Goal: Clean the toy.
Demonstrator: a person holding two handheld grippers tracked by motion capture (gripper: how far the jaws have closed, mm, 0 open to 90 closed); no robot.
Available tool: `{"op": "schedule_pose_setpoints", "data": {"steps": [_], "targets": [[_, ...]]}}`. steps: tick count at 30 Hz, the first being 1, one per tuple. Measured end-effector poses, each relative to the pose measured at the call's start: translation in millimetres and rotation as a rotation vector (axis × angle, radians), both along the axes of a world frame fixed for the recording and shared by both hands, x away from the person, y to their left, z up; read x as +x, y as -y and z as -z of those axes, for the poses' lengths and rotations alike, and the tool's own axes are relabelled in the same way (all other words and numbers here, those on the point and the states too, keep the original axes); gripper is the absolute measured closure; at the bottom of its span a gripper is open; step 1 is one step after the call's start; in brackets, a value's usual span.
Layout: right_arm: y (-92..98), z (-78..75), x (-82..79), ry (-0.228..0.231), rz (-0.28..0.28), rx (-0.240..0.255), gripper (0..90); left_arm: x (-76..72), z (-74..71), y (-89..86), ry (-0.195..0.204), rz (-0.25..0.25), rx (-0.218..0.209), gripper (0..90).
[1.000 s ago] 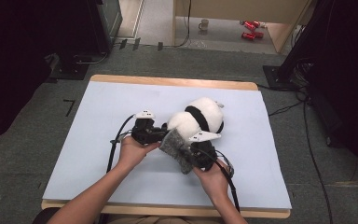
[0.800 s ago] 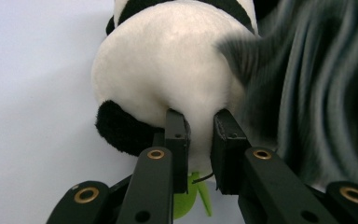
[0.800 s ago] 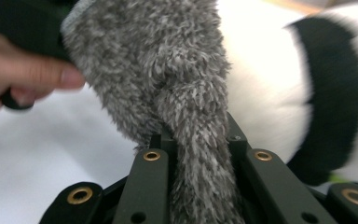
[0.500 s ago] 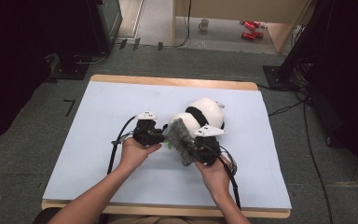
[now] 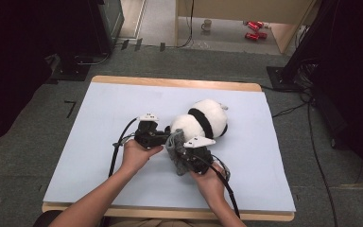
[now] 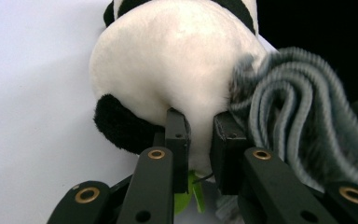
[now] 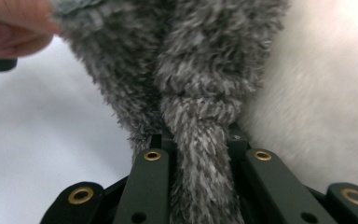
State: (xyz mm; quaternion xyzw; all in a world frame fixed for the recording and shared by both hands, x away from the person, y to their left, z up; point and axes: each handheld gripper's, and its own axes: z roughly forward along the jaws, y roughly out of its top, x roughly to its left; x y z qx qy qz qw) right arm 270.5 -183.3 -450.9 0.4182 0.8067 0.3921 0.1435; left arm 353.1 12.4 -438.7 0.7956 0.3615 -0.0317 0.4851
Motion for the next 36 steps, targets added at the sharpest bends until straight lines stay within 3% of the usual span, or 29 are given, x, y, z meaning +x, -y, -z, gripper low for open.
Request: {"op": "schedule_pose_setpoints", "data": {"steps": [9, 15, 17, 21, 27, 36], "targets": [[-3.3, 12.8, 2.5, -0.045, -0.024, -0.047, 78.0, 1.9, -1.7, -3.2, 0.003, -0.001, -0.013, 79.3], [-3.0, 12.5, 3.9, -0.077, -0.039, -0.039, 78.0, 3.9, -2.9, -6.7, 0.019, 0.006, -0.007, 79.1], [-2.6, 8.1, 4.0, -0.088, -0.051, -0.026, 78.0, 6.3, -3.8, -10.1, 0.021, 0.002, -0.012, 79.0], [0.7, -8.0, 2.9, -0.064, -0.059, 0.005, 78.0, 12.3, -5.0, -18.4, 0.029, 0.005, 0.001, 78.9], [16.0, -28.2, 4.4, -0.029, -0.023, 0.064, 77.9, 19.1, -6.3, -29.1, 0.030, 0.007, 0.014, 78.8], [41.5, -41.2, 14.5, -0.018, 0.033, 0.092, 77.0, 31.6, -4.9, -53.1, 0.015, 0.031, 0.016, 78.7]]}}
